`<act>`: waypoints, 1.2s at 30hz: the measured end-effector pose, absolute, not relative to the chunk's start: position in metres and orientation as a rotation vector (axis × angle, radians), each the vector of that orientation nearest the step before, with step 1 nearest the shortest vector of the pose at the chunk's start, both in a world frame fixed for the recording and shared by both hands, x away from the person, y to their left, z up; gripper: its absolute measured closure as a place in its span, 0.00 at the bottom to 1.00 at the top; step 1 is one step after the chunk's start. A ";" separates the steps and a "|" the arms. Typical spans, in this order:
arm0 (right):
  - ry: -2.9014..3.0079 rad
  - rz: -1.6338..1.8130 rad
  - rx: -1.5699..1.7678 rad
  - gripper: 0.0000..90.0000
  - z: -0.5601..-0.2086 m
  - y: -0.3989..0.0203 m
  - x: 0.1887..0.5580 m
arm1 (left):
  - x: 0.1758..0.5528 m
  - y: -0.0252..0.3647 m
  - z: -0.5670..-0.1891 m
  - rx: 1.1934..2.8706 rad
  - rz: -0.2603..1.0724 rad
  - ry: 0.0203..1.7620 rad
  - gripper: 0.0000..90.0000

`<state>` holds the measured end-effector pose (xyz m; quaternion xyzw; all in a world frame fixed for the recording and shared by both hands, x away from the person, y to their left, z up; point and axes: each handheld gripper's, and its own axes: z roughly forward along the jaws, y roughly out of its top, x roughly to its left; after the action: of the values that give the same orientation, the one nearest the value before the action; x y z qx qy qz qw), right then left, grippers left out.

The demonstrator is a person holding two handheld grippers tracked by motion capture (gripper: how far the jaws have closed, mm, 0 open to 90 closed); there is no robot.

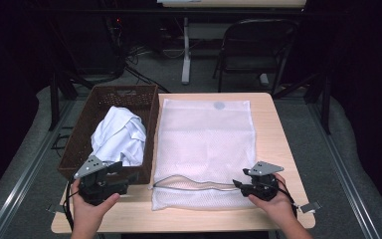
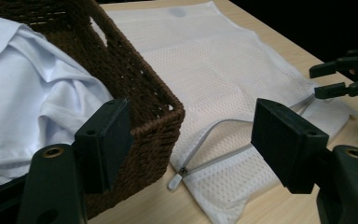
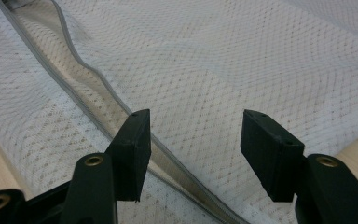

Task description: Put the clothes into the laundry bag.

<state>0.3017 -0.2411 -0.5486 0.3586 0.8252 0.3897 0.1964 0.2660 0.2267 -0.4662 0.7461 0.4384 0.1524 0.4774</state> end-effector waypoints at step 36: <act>2.307 1.087 1.024 0.47 -0.550 -0.242 0.302 | 0.353 0.248 -0.431 1.926 0.439 1.315 0.28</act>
<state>0.3020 -0.2418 -0.5504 0.3654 0.8232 0.3879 0.1956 0.3533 0.2480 -0.4311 0.7525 0.5137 0.1714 0.3749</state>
